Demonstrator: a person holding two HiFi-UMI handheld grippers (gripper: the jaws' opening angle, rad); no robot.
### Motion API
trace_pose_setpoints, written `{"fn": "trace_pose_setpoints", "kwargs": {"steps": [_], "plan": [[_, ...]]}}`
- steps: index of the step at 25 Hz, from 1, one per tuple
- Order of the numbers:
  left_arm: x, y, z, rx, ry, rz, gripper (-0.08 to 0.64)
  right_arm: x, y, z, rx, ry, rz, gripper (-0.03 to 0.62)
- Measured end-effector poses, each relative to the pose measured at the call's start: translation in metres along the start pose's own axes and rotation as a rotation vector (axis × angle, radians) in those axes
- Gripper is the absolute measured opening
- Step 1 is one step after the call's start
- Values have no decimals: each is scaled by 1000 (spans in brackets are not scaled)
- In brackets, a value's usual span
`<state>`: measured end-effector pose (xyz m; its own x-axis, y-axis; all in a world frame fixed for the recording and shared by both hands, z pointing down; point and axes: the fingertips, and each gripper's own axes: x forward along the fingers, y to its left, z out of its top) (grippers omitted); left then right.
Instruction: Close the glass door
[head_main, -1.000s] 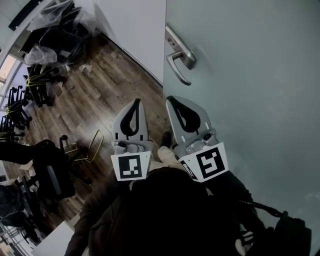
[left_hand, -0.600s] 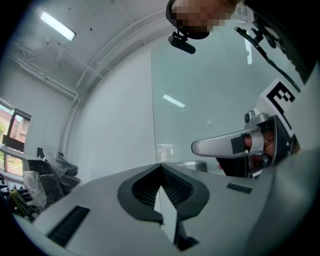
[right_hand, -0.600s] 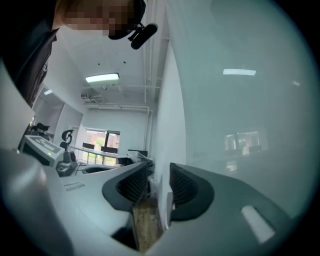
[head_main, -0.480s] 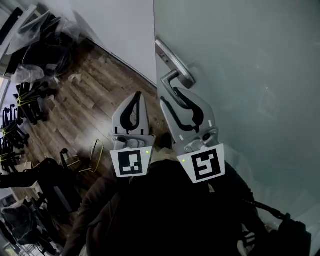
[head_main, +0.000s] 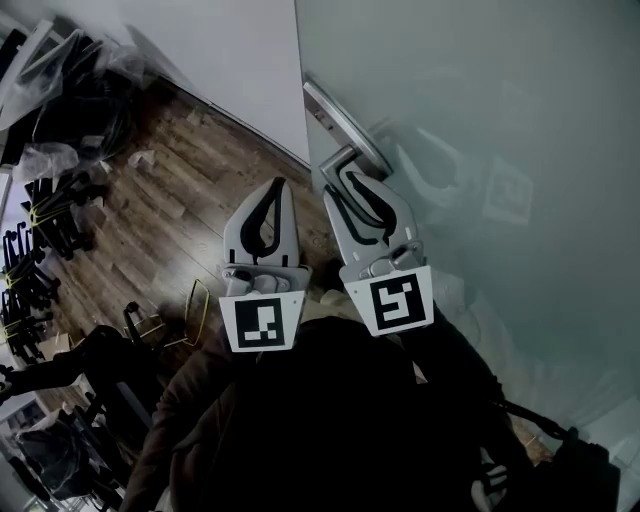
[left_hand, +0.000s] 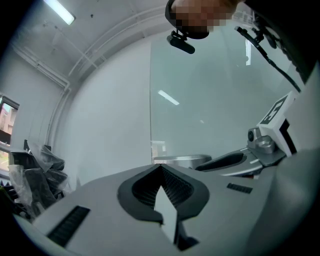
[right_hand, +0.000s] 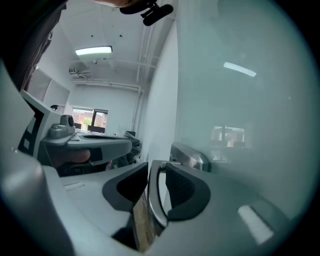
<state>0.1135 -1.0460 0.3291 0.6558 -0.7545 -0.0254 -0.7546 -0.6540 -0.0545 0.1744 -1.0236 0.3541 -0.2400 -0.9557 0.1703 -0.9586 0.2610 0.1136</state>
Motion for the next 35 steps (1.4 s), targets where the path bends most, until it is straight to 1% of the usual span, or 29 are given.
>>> {"fn": "trace_pose_setpoints", "kwargs": {"steps": [2,5,8,10,11,14,16,19,22,26,28,31,35], "plan": [[-7,1,3,2,4,1,-3,-2,4,-2,-5,18,-4,104],[-14,1,5,5,8,9,-4,-5,10,-2,-12,25,27,79],[-23,-1,4,1,8,31,-4,-7,11,-1,33,36,62,69],[-30,-5,3,0,12,53,-4,-9,13,1,79,33,81,66],[-31,-5,2,-3,15,67,-3,-8,12,1,85,34,89,66],[-36,1,-3,-18,20,113,-4,1,13,1,83,33,107,66],[-50,4,-5,-18,23,136,-3,0,22,-1,83,35,117,64],[-83,12,1,-11,12,179,-3,-11,44,2,85,33,144,64],[-121,21,5,-25,5,222,-3,-21,72,3,96,38,177,64],[-162,27,1,-21,10,254,-3,-27,101,0,87,35,223,64],[-184,30,1,-30,10,273,-3,-30,118,1,81,36,253,64],[-227,30,5,-26,29,291,-3,-41,151,8,74,33,300,65],[-280,18,5,-36,35,329,-3,-65,196,13,61,29,365,66]]}}
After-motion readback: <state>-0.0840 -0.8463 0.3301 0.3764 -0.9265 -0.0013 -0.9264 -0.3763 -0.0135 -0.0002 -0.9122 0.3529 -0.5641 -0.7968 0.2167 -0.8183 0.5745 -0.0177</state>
